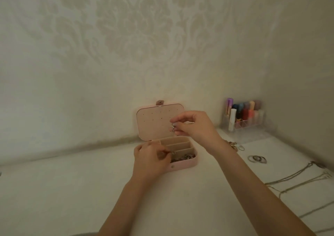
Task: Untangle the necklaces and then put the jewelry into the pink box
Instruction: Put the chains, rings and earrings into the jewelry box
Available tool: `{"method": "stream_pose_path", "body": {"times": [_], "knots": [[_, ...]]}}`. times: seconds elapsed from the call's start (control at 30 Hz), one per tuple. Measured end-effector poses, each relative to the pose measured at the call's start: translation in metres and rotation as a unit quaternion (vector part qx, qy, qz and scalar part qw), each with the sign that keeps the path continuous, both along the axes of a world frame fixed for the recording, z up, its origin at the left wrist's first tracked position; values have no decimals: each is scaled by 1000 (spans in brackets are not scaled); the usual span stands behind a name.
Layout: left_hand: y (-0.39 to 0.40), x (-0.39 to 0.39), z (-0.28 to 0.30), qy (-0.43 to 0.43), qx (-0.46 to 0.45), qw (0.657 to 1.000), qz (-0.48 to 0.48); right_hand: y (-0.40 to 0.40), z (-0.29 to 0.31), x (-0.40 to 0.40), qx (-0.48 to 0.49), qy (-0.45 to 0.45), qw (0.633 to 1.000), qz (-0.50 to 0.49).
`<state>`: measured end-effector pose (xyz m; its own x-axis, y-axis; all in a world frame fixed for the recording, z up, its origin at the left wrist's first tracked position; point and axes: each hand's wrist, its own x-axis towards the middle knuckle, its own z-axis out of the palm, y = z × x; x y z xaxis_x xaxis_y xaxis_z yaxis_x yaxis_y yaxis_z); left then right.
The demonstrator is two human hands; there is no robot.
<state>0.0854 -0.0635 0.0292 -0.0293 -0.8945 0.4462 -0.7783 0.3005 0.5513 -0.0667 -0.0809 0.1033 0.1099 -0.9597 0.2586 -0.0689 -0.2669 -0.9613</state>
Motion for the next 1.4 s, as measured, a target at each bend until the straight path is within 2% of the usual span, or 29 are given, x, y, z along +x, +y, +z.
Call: {"method": "stream_pose_path", "body": {"times": [0.07,0.3,0.37,0.47,0.53,0.6,0.77,0.97,1.13,1.27,1.33,1.4], "knots": [[0,0,-1,1,-2,1000,-9,-3,-2,2,5,15,1000,11],[-5,-7,1,112,-5,992,-62,-5,1,0,-3,8,999,34],[-6,-3,-1,155,-13,986,-54,-10,-1,-9,-26,80,996,-23],[-6,2,-4,164,-21,985,-43,-21,-9,-31,-48,290,950,-108],[-6,3,-7,118,-36,991,-42,-25,-17,-39,-12,369,925,-88],[-7,4,-10,73,-52,995,-48,-24,-23,-40,19,401,914,-56],[-9,3,-16,19,-67,996,-54,-22,-28,-31,21,407,913,8],[-5,2,-14,6,-53,998,-45,-19,-26,-32,6,408,911,53],[0,-2,-16,-17,-104,993,-56,-6,-23,-44,18,378,924,56],[8,-19,-17,-33,-131,985,-104,14,-28,-81,44,375,926,12],[15,-38,-16,-29,-137,978,-153,24,-37,-109,45,361,930,-55],[25,-63,-16,-30,-158,969,-189,33,-49,-142,27,362,918,-161]]}}
